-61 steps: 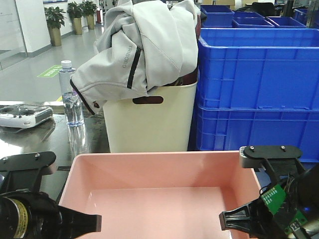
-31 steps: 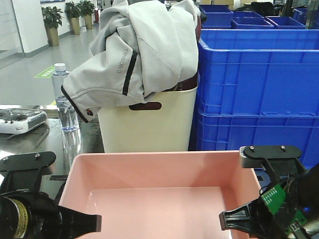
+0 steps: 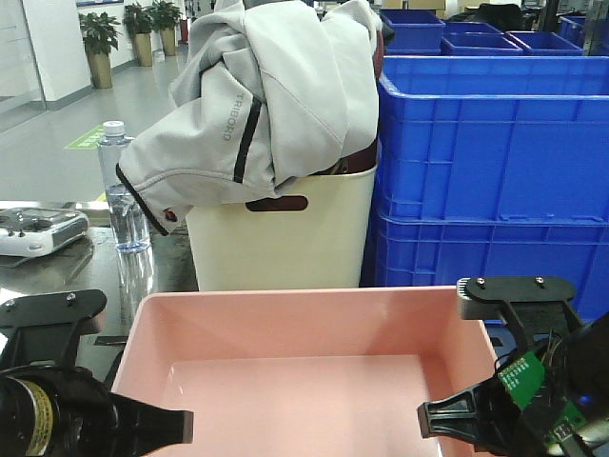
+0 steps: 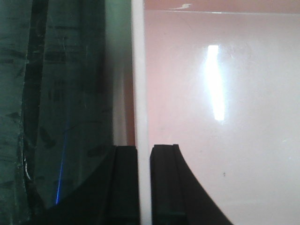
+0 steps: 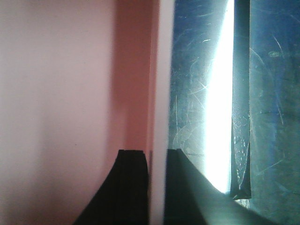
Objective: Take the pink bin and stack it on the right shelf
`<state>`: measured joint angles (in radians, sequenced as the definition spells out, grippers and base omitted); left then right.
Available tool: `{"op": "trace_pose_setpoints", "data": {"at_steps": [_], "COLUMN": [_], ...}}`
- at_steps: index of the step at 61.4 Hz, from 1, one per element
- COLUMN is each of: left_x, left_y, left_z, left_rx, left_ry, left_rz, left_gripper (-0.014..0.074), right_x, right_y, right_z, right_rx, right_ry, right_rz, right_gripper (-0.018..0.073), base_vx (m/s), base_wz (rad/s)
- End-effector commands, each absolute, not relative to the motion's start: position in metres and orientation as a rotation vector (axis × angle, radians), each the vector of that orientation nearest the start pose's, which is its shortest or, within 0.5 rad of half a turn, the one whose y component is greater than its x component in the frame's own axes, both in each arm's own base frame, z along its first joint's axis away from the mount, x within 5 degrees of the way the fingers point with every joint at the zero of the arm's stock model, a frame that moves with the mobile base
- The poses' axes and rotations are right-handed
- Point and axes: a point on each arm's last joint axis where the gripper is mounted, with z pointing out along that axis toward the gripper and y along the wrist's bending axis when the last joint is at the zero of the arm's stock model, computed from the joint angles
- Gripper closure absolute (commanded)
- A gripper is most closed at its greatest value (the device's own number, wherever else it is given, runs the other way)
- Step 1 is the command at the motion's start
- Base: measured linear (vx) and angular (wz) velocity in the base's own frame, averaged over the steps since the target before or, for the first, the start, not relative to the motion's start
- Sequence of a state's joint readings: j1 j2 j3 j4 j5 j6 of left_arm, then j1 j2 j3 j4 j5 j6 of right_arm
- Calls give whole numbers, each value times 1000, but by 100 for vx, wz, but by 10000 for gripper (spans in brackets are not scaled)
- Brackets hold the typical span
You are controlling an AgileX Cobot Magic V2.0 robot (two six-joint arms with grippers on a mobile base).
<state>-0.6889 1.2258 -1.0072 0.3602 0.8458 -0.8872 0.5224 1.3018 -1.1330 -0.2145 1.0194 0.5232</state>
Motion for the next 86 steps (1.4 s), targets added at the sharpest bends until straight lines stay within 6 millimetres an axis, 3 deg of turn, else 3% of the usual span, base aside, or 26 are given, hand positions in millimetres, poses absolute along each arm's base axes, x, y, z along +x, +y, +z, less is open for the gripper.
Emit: {"op": "trace_pose_setpoints", "data": {"at_steps": [1, 12, 18, 25, 30, 39, 45, 53, 62, 67, 79, 86], "left_x": [204, 208, 213, 218, 219, 220, 214, 191, 154, 135, 92, 73], "left_y": [-133, -135, -135, -136, -136, -136, -133, -125, -112, -101, -74, -58], "left_z": [339, 339, 338, 341, 345, 353, 358, 375, 390, 385, 345, 336], "left_rx": [-30, 100, 126, 121, 124, 125, 177, 281, 453, 513, 644, 662], "left_ry": [2376, 2349, 2364, 2369, 2353, 2342, 2365, 2334, 2254, 2214, 2132, 2018], "left_rz": [-265, -208, -168, -147, -148, -146, -111, -151, -254, -317, -392, -421], "left_gripper": [571, 561, 511, 381, 241, 46, -12, -3, 38, 67, 148, 213], "right_x": [231, 238, 253, 267, 271, 267, 250, 213, 167, 147, 102, 85], "right_y": [109, 113, 113, 112, 113, 111, 108, 101, 87, 76, 52, 44], "right_z": [347, 339, 327, 318, 314, 325, 345, 364, 364, 357, 341, 326], "right_rx": [-110, -154, -130, -102, -131, -146, -203, -320, -463, -500, -573, -595], "right_ry": [2517, 2527, 2548, 2582, 2585, 2528, 2441, 2314, 2227, 2201, 2111, 2103], "right_rz": [78, 64, 53, 50, 56, 80, 116, 155, 163, 166, 183, 208], "right_gripper": [477, 465, 404, 265, 149, -17, -52, -34, -1, 15, 70, 148], "base_vx": [0, 0, 0, 0, 0, 0, 0, 0, 0, 0, 0, 0], "base_wz": [0, 0, 0, 0, 0, 0, 0, 0, 0, 0, 0, 0]}}
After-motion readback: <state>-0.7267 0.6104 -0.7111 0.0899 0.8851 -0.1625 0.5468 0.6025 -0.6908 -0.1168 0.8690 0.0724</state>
